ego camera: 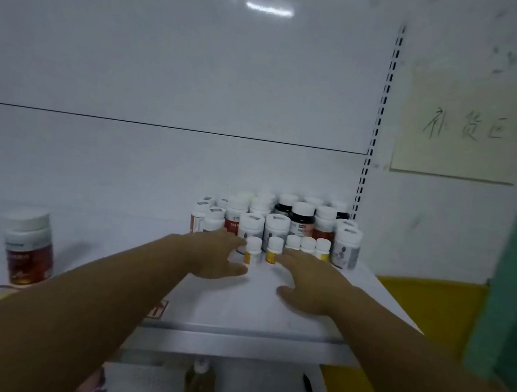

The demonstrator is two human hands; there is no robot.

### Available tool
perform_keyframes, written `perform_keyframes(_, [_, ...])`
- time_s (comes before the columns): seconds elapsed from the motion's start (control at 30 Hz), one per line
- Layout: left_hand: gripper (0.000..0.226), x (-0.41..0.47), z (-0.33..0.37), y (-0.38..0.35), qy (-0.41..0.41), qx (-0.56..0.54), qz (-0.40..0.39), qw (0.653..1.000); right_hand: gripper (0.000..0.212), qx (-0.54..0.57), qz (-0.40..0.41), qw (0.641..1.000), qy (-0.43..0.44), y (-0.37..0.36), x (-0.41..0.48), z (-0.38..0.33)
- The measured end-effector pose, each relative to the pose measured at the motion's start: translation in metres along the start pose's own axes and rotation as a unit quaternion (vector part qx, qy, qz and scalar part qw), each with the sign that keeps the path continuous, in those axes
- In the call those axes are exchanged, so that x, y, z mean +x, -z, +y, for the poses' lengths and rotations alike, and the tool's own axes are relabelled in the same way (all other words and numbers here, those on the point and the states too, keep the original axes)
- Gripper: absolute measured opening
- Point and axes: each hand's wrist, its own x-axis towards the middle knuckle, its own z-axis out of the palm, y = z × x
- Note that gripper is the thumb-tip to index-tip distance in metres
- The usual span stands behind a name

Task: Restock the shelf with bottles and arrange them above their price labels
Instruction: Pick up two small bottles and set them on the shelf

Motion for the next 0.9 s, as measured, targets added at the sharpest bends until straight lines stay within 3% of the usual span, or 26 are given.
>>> perform_keyframes(0.23, [0.026,0.037,0.007,0.004,-0.020,0.013,0.034,0.999,0.058,0.018,0.054,0.998,-0.022,-0.001,0.016,0.011])
perform_keyframes(0.5, [0.038,0.063,-0.004,0.002,-0.036,0.005,0.024,0.999,0.055,-0.010,0.068,0.997,-0.032,-0.013,0.048,0.004])
perform_keyframes(0.63, [0.035,0.069,-0.011,0.006,-0.031,-0.019,0.061,0.997,0.029,-0.012,0.117,0.991,-0.060,-0.017,0.063,0.003])
perform_keyframes(0.9, [0.024,0.074,-0.004,0.005,0.006,-0.036,0.088,0.995,0.024,0.025,0.169,0.978,-0.118,-0.006,0.070,-0.007])
